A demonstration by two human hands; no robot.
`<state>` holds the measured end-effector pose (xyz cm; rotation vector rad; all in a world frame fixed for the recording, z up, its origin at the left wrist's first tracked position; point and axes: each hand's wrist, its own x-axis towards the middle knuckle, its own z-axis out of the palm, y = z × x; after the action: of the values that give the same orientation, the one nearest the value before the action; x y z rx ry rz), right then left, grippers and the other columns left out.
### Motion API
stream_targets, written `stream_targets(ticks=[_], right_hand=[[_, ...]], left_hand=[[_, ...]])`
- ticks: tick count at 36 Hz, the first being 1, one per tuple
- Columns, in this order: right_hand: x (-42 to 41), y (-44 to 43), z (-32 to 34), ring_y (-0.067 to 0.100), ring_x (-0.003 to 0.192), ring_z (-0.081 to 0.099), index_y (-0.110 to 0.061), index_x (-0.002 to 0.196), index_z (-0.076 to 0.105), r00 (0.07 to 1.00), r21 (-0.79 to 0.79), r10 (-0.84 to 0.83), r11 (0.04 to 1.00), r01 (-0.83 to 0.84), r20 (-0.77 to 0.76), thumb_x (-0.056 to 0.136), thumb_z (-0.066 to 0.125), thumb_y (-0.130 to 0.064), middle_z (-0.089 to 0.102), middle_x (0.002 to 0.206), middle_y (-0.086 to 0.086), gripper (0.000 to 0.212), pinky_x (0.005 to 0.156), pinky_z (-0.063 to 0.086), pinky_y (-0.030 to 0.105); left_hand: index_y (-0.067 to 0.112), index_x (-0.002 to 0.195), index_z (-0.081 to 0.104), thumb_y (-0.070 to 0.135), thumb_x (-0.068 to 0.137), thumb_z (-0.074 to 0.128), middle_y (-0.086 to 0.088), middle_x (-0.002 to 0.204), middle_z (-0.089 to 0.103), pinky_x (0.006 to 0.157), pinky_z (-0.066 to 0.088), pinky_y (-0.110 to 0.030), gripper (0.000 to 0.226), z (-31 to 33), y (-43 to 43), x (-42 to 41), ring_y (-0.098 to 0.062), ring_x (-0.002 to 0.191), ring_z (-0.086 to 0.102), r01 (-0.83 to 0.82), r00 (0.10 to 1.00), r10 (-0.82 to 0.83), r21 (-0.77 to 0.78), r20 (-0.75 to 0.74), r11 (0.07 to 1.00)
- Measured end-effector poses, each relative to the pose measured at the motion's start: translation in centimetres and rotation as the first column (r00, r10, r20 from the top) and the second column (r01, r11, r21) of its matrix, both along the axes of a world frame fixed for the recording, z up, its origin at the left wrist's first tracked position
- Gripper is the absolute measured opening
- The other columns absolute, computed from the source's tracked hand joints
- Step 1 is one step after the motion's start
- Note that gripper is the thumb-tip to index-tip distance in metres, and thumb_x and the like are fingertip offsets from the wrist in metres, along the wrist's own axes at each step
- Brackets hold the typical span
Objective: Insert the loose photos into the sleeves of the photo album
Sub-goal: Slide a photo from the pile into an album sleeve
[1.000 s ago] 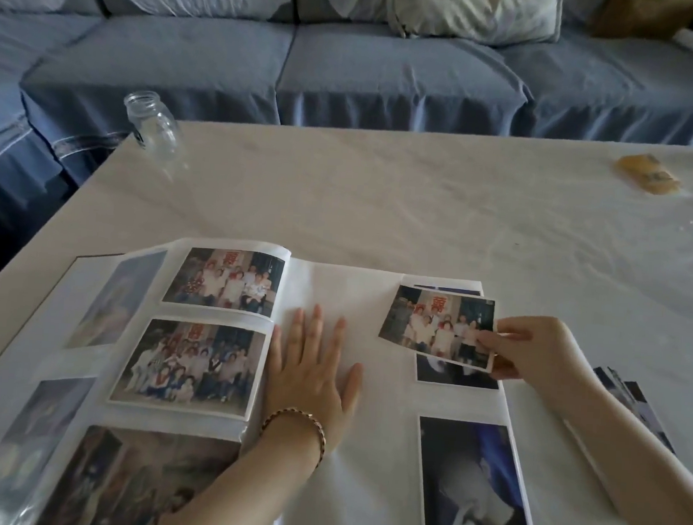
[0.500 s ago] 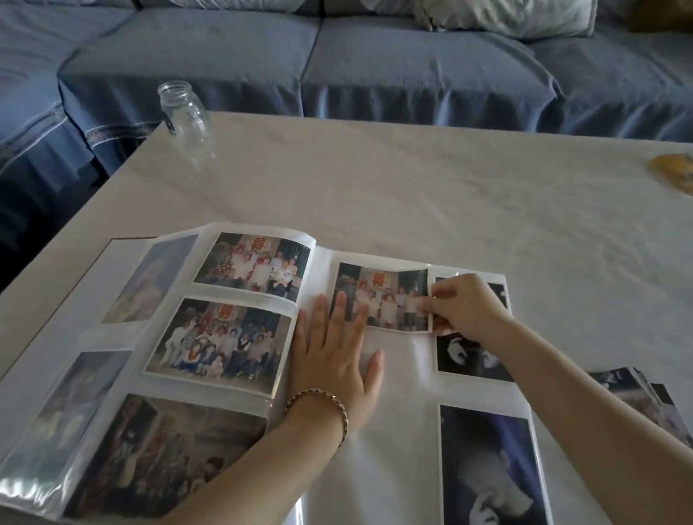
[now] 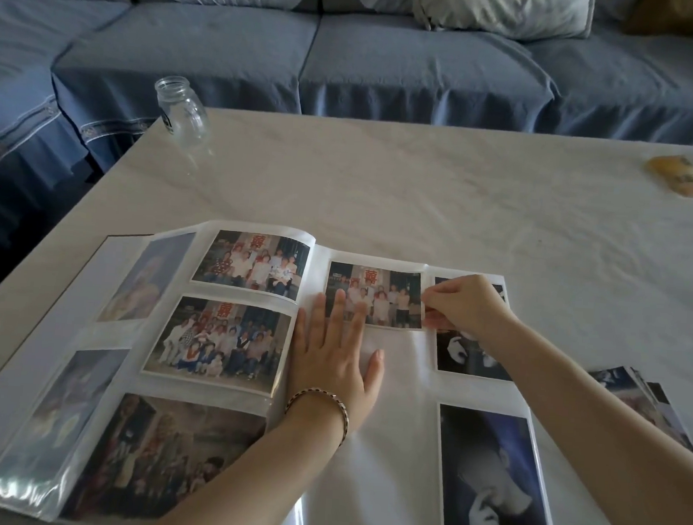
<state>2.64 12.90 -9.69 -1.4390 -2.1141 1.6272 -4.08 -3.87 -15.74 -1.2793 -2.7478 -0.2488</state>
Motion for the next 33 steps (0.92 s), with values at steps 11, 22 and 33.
stream_targets(ticks=[11, 22, 33], right_hand=[[-1.0, -1.0, 0.1, 0.025, 0.073, 0.069, -0.002, 0.086, 0.068, 0.996, -0.152, -0.079, 0.986, 0.073, -0.033, 0.083, 0.068, -0.011, 0.071, 0.079, 0.012, 0.009, 0.080, 0.057, 0.039], [-0.6, -1.9, -0.7, 0.006, 0.063, 0.058, -0.018, 0.077, 0.066, 0.992, 0.184, -0.118, 0.975, 0.125, -0.049, 0.073, 0.079, -0.020, 0.061, 0.070, -0.008, 0.014, 0.061, 0.049, 0.020], [-0.7, -2.2, -1.0, 0.012, 0.069, 0.060, -0.019, 0.070, 0.064, 0.993, 0.229, -0.103, 0.967, 0.115, -0.064, 0.079, 0.073, -0.012, 0.061, 0.070, -0.006, 0.015, 0.073, 0.054, 0.030]], left_hand=[[0.017, 0.136, 0.049, 0.049, 0.084, 0.032, -0.015, 0.143, 0.044, 0.111, 0.006, -0.039, 0.064, -0.1, -0.1, 0.1, -0.034, 0.131, 0.043, -0.003, 1.000, 0.002, 0.006, 0.006, 1.000], [0.016, 0.136, 0.049, 0.049, 0.083, 0.032, -0.015, 0.143, 0.044, 0.110, 0.008, -0.038, 0.065, 0.1, -0.1, 0.2, -0.032, 0.130, 0.044, -0.009, 1.000, 0.010, -0.026, 0.029, 1.000], [0.016, 0.134, 0.052, 0.048, 0.082, 0.032, -0.015, 0.142, 0.046, 0.113, 0.004, -0.037, 0.064, 0.5, -0.2, 0.3, -0.032, 0.130, 0.044, 0.004, 0.996, 0.003, -0.076, 0.085, 0.997]])
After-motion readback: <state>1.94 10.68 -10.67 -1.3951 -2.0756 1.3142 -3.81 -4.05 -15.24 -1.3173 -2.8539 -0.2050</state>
